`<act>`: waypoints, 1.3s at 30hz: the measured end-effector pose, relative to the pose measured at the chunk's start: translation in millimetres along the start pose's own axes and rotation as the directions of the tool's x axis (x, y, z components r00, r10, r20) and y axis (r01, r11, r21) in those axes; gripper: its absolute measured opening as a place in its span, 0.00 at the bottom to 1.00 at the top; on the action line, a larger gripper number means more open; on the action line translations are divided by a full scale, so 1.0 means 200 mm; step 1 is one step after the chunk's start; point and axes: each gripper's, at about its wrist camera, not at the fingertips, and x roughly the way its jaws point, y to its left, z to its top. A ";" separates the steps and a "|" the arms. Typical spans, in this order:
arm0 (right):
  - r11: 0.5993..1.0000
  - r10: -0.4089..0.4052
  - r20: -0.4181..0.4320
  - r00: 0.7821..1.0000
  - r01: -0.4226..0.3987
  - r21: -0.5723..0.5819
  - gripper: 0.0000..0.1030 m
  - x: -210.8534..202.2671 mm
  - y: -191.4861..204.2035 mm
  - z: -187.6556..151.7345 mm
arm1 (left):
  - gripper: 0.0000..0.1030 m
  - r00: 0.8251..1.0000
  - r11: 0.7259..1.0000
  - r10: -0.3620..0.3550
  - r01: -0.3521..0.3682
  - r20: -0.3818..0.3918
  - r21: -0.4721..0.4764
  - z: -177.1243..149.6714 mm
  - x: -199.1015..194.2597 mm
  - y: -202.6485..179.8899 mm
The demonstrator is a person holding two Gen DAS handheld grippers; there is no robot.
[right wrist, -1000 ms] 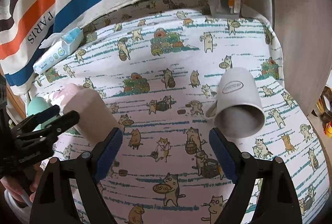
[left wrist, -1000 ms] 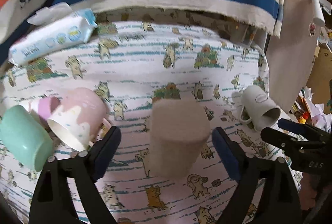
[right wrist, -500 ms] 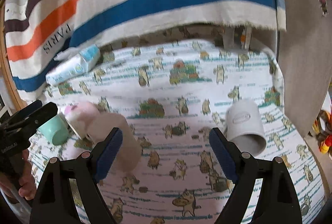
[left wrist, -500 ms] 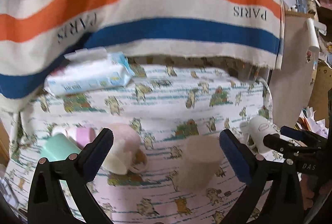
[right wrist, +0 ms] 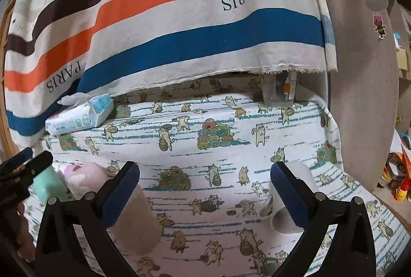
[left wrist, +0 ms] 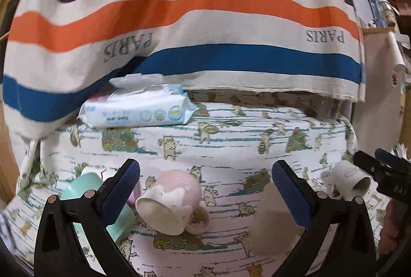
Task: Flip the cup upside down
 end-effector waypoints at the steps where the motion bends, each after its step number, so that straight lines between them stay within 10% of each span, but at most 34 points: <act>1: 1.000 -0.007 0.008 1.000 0.007 0.001 1.00 0.01 0.00 -0.02 | 0.99 1.000 1.000 -0.002 0.002 -0.005 -0.002 -0.02 0.02 0.01; 12: 1.000 0.002 -0.022 1.000 -0.002 -0.022 1.00 0.09 0.02 -0.12 | 0.99 0.994 1.000 -0.001 0.002 -0.109 0.008 -0.17 0.12 -0.03; 39: 0.994 0.009 -0.052 0.999 -0.015 -0.107 1.00 0.11 0.09 -0.14 | 0.99 0.995 0.999 0.016 -0.011 -0.095 0.050 -0.17 0.12 -0.07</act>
